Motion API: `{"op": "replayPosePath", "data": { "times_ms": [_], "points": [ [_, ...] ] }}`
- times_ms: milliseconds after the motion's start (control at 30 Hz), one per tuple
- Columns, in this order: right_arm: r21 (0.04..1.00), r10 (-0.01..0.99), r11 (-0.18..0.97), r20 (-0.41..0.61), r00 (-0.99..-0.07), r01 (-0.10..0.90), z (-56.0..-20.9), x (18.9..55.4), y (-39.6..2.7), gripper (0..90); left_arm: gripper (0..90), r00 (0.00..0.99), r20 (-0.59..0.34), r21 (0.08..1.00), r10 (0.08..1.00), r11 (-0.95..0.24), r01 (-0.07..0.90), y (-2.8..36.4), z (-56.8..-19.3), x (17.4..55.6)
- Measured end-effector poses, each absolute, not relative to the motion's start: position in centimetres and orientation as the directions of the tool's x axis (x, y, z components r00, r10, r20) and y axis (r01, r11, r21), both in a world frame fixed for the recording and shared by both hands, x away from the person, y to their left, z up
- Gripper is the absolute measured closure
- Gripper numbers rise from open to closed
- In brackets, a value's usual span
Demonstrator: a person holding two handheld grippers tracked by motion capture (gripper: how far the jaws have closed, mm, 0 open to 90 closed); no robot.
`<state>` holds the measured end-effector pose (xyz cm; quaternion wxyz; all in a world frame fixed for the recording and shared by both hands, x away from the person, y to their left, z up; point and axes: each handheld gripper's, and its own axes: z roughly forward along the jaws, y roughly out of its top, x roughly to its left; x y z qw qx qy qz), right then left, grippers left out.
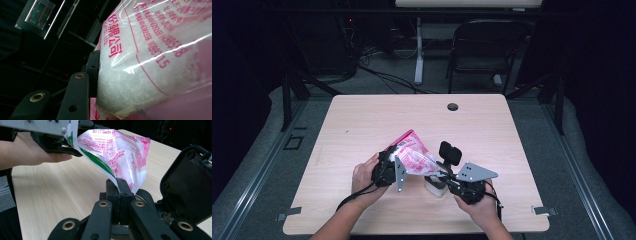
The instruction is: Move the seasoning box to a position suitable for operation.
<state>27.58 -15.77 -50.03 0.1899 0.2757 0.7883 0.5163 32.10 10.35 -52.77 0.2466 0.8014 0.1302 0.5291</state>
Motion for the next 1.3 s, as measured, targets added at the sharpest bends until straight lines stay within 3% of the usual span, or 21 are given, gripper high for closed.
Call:
{"op": "replayPosePath", "data": {
  "times_ms": [1300],
  "points": [
    [0.892, 0.647, 0.365, -0.036, -0.762, 0.268, -51.2, 28.1, -16.2, 90.0, 66.9, 0.377, 0.809, 0.508, 0.45, -0.859, -0.064, 10.0, -52.7, 31.4]
  ]
}}
